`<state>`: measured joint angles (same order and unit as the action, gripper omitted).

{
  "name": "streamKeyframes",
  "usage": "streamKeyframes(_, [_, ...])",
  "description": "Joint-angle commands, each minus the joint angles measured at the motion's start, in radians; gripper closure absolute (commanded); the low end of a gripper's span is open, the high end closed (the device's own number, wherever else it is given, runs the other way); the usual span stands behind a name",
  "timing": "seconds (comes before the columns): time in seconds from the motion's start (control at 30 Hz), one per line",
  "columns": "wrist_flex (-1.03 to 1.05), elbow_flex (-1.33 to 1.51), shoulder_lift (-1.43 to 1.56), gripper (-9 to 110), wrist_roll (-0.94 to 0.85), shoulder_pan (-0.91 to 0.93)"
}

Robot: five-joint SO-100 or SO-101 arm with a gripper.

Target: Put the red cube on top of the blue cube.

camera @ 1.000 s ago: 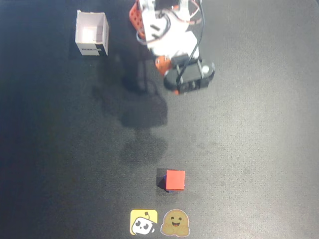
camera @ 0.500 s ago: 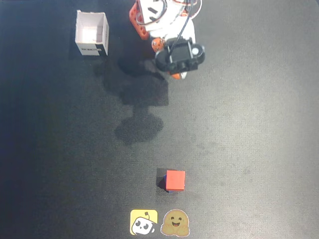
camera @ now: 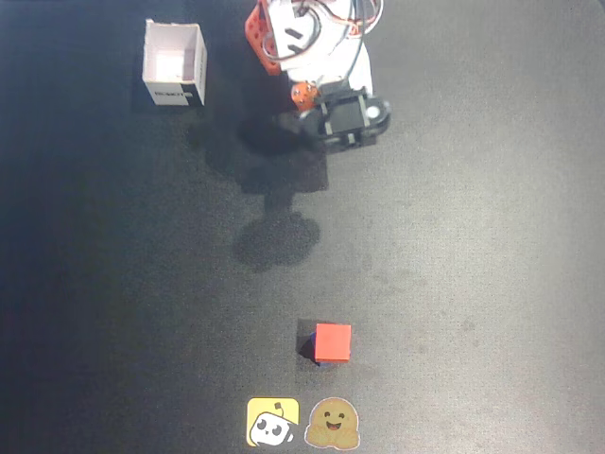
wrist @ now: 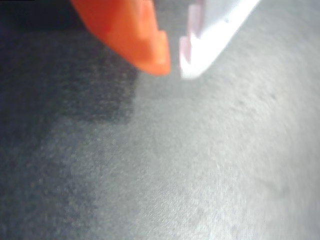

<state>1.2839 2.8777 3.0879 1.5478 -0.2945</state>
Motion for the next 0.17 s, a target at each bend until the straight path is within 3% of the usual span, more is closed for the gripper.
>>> streamKeyframes(0.0, [-0.018,-0.005,0.008,101,-0.069,0.000])
streamKeyframes(0.13, [-0.020,-0.005,0.008,101,-0.084,0.000])
